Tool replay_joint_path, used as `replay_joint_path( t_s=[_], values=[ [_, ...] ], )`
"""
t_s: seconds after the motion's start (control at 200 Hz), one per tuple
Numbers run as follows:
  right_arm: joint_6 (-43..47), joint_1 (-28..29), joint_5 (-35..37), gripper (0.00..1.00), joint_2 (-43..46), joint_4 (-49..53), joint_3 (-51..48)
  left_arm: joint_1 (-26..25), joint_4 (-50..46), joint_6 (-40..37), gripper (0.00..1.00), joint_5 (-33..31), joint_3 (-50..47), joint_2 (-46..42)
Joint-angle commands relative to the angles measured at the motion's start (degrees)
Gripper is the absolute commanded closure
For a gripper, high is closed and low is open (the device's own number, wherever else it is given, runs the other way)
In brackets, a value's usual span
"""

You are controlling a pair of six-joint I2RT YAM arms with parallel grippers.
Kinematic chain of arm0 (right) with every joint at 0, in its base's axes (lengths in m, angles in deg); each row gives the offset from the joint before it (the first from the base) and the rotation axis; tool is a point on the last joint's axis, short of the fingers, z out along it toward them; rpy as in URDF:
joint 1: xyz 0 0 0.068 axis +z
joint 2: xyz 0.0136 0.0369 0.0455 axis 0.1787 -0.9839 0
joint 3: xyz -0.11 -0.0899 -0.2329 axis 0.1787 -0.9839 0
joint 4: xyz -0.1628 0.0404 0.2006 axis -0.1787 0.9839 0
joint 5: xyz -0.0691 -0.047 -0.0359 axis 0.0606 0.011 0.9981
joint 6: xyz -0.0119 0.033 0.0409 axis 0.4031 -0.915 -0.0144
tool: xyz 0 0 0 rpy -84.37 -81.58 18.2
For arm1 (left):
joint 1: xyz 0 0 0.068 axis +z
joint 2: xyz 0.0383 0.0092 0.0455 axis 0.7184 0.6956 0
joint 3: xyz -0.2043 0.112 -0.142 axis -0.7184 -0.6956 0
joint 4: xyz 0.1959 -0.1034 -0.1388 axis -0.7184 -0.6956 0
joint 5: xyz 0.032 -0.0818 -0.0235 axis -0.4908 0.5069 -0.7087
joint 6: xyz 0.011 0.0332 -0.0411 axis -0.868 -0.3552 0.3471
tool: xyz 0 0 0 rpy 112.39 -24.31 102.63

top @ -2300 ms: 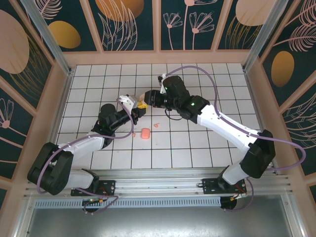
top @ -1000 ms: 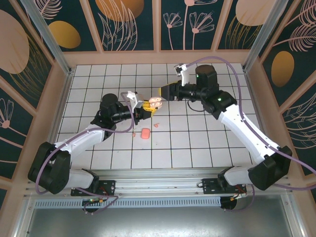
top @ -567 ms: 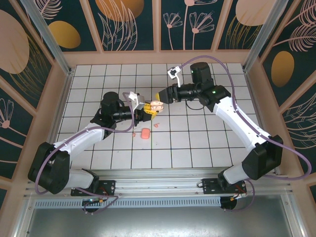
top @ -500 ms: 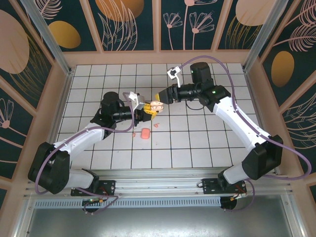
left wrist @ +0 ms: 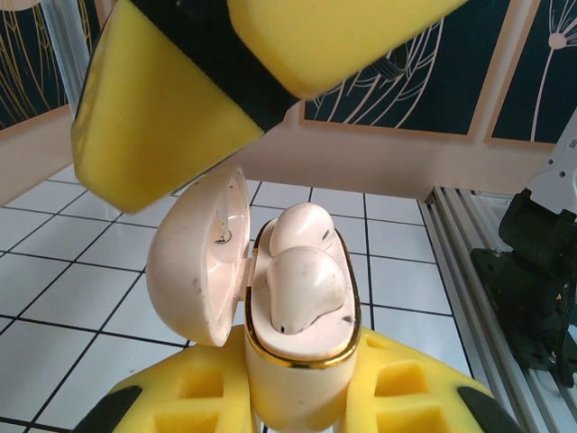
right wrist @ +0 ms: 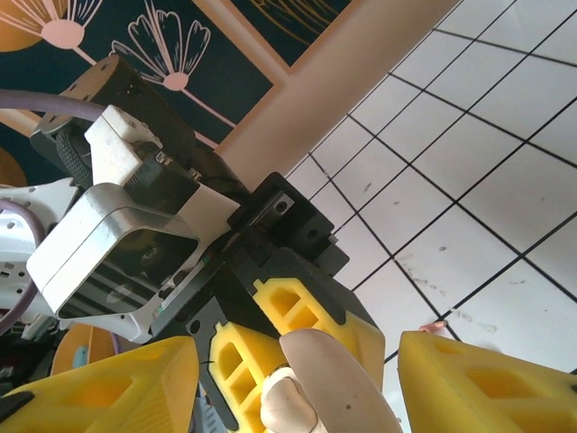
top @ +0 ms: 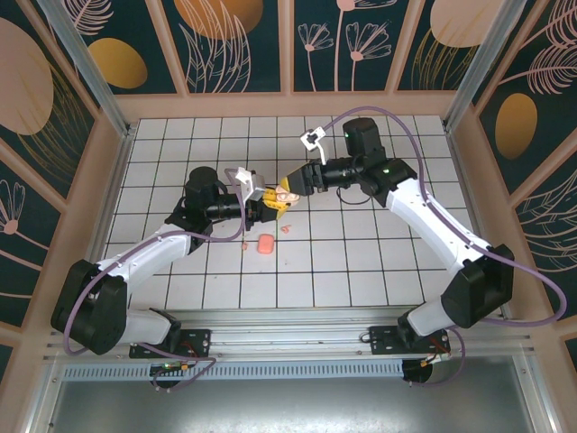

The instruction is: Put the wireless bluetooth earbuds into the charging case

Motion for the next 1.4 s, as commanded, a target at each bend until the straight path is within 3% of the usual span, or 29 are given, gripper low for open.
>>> replay_joint_path(
  t_s=[0.0, 0.21, 0.445, 0.596, 0.926, 1.111, 1.391],
  values=[
    [0.1, 0.5, -3.0, 0.40, -0.9, -1.4, 0.0, -0.4, -0.1, -1.5, 0.84, -0.5, 1.9, -0.8],
    [0.5, 1.8, -3.2, 0.43, -0.3, -0.3, 0.1, -0.4, 0.0, -1.4, 0.85, -1.4, 2.4, -0.4],
    [0.0, 1.6, -4.1, 0.46, 4.0, -2.2, -2.9, -0.4, 0.2, -1.5, 0.85, -6.9, 1.7, -1.1],
    [-3.4, 1.1, 1.5, 0.46, 7.7, -4.9, -5.8, -0.5, 0.4, 1.2, 0.86, -8.2, 2.4, -0.1],
    [-21.4, -12.7, 22.1, 0.46, 19.6, -12.1, -19.1, -2.8, -5.7, 17.7, 0.88, -17.2, 10.5, 8.4],
    [-28.0, -20.1, 24.6, 0.46, 24.5, -11.3, -26.8, -5.5, -8.5, 28.5, 0.90, -19.6, 19.1, 16.7],
    [-29.1, -23.2, 29.3, 0.46, 28.2, -9.0, -33.3, -10.9, -16.9, 36.9, 0.90, -22.7, 32.3, 29.1]
  ],
)
